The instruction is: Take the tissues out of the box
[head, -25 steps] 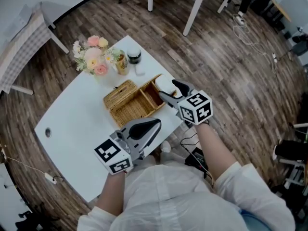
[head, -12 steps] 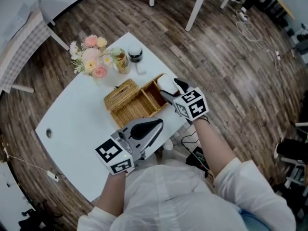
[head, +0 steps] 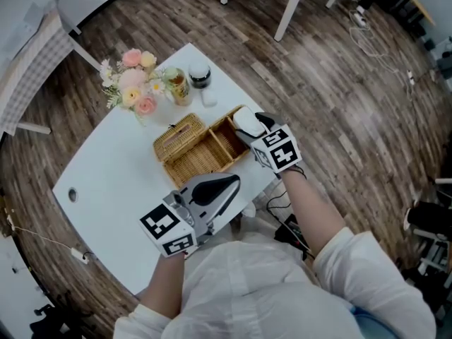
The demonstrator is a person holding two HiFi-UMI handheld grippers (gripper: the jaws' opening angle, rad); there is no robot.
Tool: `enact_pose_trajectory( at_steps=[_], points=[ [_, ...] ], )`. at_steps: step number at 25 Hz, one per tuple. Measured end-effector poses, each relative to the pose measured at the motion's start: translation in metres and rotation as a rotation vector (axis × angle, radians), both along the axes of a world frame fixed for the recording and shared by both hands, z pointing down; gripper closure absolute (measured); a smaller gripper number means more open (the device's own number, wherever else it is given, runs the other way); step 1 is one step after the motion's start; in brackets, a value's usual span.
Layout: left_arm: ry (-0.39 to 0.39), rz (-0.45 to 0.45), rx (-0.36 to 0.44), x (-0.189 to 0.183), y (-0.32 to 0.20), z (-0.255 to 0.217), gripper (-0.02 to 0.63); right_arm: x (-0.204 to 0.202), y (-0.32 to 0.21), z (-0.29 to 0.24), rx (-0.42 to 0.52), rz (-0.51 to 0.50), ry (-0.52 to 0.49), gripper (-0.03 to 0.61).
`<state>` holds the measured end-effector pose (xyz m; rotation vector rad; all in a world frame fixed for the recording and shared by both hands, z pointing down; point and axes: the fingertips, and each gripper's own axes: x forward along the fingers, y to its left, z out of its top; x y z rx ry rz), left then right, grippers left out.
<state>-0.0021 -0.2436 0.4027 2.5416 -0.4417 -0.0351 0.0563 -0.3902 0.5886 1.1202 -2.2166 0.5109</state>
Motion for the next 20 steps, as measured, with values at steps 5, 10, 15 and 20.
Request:
enact_pose_trajectory(
  at_steps=[5,10,15,20],
  points=[
    [0.001,0.0,-0.005,0.0007,-0.0003,0.0018,0.612,-0.0013,0.0,-0.0012,0.024,-0.016,0.045,0.275],
    [0.006,-0.003,-0.01,0.0007,-0.0017,0.0044,0.612,-0.0015,-0.0011,0.0023,0.01,-0.01,0.088,0.311],
    [0.013,-0.005,-0.013,0.0024,0.0004,0.0051,0.612,-0.0013,-0.0024,0.0034,-0.008,-0.001,0.091,0.32],
    [0.016,-0.012,-0.007,-0.0007,0.0014,0.0031,0.612,-0.0019,-0.0031,0.0031,-0.031,0.011,0.099,0.328]
  ],
)
